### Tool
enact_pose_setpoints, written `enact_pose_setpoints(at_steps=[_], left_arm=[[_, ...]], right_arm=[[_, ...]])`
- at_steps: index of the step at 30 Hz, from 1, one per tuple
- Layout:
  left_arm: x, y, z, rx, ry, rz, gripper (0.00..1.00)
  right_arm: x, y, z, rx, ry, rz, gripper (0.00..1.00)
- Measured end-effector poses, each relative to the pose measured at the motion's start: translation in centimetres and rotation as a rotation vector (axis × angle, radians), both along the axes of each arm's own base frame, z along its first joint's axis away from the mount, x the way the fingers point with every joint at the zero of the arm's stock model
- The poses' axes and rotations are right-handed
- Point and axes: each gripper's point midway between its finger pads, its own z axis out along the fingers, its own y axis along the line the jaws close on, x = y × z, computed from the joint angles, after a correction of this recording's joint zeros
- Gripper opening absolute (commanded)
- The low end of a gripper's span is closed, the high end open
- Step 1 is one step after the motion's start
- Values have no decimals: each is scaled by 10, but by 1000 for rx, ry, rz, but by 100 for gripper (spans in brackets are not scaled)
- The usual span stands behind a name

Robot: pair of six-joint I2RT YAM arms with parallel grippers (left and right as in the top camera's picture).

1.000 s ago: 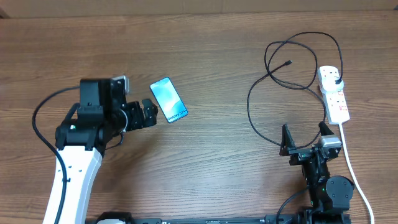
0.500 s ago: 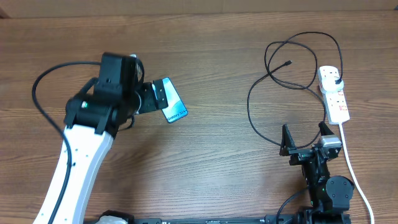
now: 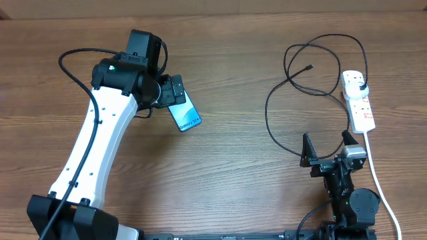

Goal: Plug charger to phone and switch on socket
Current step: 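Lower the left gripper onto the phone's top edge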

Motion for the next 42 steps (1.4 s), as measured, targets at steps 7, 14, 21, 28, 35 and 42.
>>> enact_pose_setpoints(at_steps=[7, 14, 21, 28, 35, 42], left_arm=[[4, -1, 1, -6, -16, -1, 100], [3, -1, 2, -17, -8, 33, 100], [2, -1, 2, -26, -3, 63, 100], [2, -1, 2, -30, -2, 74, 100], [2, -1, 2, -36, 0, 92, 100], [3, -1, 3, -46, -1, 121, 100]], right_arm=[[0, 0, 0, 0, 0, 0, 100], [0, 0, 0, 0, 0, 0, 100], [0, 0, 0, 0, 0, 0, 100], [0, 0, 0, 0, 0, 0, 100], [0, 0, 0, 0, 0, 0, 100], [0, 0, 0, 0, 0, 0, 100]])
